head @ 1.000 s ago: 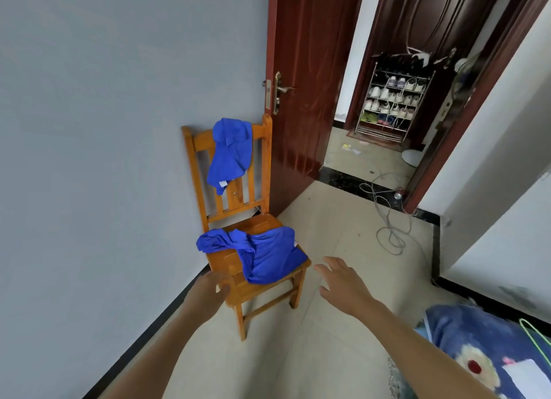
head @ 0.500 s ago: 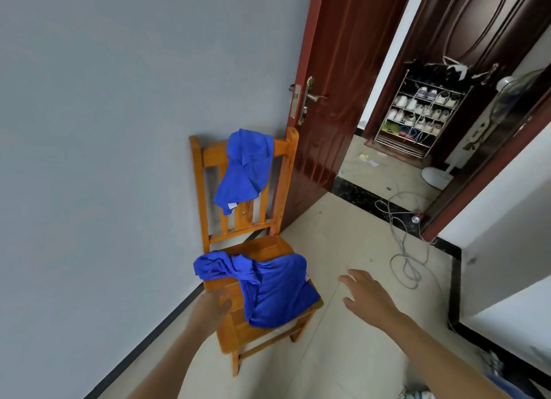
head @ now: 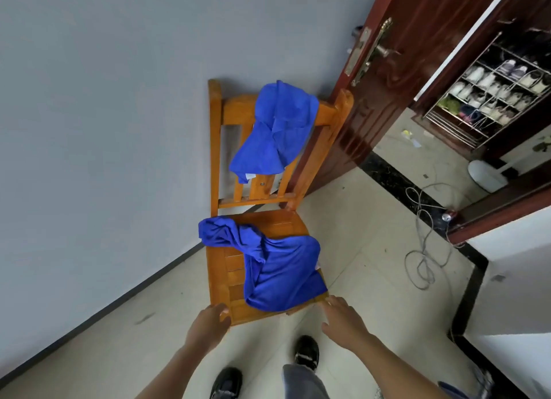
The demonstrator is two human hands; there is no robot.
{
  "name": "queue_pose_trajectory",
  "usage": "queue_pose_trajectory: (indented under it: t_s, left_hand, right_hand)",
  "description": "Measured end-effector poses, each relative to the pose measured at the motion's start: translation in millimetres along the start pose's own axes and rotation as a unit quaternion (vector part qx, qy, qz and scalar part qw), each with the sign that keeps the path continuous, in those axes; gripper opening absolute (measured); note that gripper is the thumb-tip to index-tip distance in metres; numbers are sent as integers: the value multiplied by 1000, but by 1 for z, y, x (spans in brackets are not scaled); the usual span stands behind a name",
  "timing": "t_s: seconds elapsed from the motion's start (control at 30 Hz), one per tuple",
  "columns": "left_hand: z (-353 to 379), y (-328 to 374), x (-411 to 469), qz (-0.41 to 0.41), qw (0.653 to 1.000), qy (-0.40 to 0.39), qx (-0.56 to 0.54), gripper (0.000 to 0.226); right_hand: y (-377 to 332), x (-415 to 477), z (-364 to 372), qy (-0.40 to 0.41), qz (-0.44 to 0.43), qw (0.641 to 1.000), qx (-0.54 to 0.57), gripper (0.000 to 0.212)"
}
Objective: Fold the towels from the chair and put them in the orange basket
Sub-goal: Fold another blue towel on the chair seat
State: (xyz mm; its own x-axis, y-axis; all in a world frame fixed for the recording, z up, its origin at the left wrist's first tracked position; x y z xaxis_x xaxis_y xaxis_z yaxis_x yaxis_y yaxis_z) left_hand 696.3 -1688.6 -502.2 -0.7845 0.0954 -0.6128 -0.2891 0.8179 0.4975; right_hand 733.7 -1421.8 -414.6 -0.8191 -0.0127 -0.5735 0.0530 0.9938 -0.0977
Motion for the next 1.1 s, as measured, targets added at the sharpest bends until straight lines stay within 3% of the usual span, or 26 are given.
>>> queue_pose_trajectory:
  t_s: [0.27, 0.53, 0.7, 0.8, 0.97, 1.1]
  left_hand:
    - [44, 20, 20, -81, 997, 10, 2, 30]
    - [114, 72, 52, -137, 989, 0, 49, 35]
    - [158, 81, 78, -124, 984, -11, 127, 40]
    - [172, 74, 97, -67, 985, 29, 159, 50]
    - [194, 60, 130, -24, 974, 69, 215, 74]
    - [215, 48, 152, 12, 968, 75, 238, 90]
  right_hand:
    - [48, 69, 26, -71, -88, 993, -27, 30]
    - [127, 138, 45, -102, -118, 988, 1, 34]
    - [154, 172, 90, -117, -122, 986, 8, 36]
    - [158, 189, 117, -117, -132, 984, 2, 36]
    - [152, 215, 151, -26, -199, 980, 8, 49]
    - [145, 231, 175, -3, -234, 972, -23, 52]
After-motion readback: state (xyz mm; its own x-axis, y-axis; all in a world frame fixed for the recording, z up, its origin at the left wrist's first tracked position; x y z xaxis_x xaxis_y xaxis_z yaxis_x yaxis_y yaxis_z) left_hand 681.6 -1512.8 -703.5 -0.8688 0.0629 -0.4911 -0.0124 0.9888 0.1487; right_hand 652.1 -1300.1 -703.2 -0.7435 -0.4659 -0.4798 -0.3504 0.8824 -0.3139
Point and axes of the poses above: each hand's wrist, its own x-axis towards the middle knuckle, its own z-axis out of the palm, y = z × x, the point moved 2 cm from there along x, towards the middle knuckle, and after that the axes turned 4 degrees about -z, right-handed, at the moved point
